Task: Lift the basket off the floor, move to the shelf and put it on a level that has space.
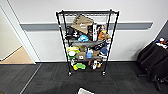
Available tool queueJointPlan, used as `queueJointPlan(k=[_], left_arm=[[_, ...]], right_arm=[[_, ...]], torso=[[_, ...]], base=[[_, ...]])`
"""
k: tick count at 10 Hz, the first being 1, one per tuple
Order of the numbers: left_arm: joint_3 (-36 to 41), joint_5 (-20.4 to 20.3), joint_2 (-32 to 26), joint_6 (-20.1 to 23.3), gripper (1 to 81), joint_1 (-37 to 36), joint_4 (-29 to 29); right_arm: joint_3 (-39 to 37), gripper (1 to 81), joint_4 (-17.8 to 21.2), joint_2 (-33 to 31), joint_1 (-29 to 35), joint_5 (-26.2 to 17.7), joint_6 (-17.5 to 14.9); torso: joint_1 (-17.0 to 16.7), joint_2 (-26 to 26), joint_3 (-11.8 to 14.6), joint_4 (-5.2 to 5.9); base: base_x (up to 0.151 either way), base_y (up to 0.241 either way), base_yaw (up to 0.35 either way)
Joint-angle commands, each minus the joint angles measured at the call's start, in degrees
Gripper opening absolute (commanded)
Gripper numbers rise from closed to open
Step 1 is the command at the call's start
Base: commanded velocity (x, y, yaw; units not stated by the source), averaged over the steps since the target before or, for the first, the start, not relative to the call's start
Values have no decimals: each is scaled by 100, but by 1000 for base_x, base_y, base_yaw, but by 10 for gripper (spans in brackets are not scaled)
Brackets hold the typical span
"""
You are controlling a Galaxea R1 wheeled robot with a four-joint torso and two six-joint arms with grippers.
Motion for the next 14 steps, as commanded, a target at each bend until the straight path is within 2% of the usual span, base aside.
queueJointPlan(k=[1, 7, 14], left_arm=[[46, 202, -84, -6, 811, -326, 19], [46, 211, -57, -6, 811, -326, 36], [-24, 290, -66, -6, 811, -317, -35]], right_arm=[[-12, 811, 9, -20, 352, -250, 5], [-100, 811, 18, -20, 308, -250, 5], [-127, 811, 26, -11, 308, -241, 13]], torso=[[0, 0, 0, 0], [2, 0, 0, 0], [0, 0, -2, 0]], base=[[113, 0, 0], [102, 0, 0], [0, 0, 0]])
